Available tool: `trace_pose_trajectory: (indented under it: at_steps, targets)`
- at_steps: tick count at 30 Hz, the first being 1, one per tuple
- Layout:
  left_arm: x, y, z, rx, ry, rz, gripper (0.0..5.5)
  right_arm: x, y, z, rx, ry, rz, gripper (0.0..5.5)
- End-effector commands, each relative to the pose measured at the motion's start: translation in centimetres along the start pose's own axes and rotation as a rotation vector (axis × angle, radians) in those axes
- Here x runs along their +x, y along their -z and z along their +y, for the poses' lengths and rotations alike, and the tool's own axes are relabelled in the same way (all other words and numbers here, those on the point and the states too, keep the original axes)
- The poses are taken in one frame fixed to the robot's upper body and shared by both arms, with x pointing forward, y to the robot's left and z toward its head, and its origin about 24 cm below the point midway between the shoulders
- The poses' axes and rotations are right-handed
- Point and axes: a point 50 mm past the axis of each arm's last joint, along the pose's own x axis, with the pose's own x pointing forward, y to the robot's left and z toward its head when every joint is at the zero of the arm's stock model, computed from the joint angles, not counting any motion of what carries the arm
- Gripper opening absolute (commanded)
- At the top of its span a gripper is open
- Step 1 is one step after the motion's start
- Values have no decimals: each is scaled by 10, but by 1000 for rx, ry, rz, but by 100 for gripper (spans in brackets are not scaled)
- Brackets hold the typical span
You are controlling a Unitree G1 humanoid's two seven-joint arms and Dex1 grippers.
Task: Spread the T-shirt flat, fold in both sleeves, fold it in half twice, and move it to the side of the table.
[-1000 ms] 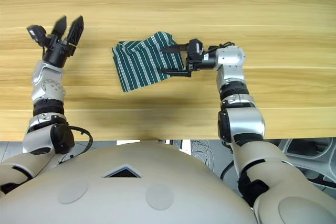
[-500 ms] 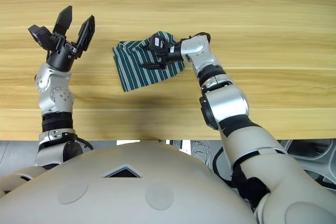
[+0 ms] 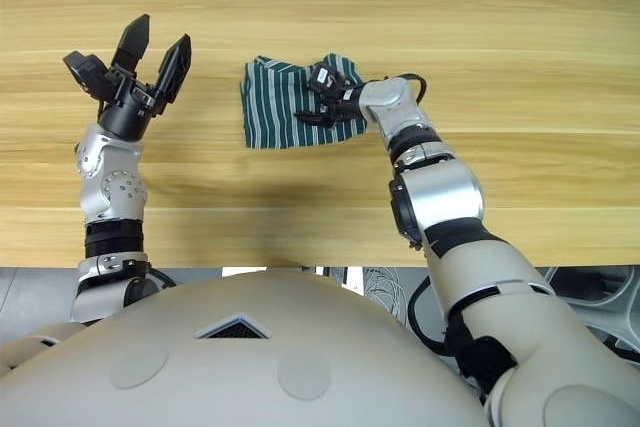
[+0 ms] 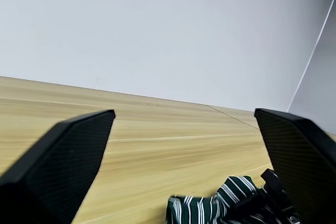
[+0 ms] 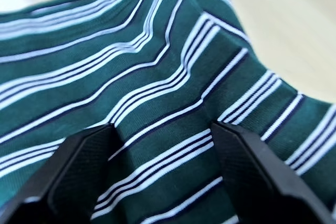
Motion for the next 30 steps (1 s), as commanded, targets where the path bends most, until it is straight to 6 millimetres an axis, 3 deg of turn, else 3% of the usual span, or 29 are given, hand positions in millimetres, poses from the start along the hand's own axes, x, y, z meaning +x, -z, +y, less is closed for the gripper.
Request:
trace_pose_trajectory:
  at_steps: [1,6,9,12,19,25,27,30]
  targets:
    - [-5,-3,-3,1,-6,-24,481,-37,46,-29,258,394,58,341]
    - [-13,-10,-6,21,-19,-51,481,-99,108,-49,645,984,120,341]
    - [-15,-12,-9,23,-21,-64,481,-116,130,-43,885,1204,91,341]
    - [-16,-13,-10,22,-24,-73,481,-118,138,-37,1051,1325,60,341]
    - [-16,-13,-9,12,-29,-94,481,-110,121,-45,1010,1323,-6,341]
    - [-14,-15,-7,36,-25,-95,481,-127,100,-67,770,1369,-99,341]
    - [-11,-18,-3,86,-48,-95,481,-135,83,-77,648,1384,-223,341]
    - [-8,-21,21,208,-191,-71,481,-133,39,-81,343,1283,-501,341]
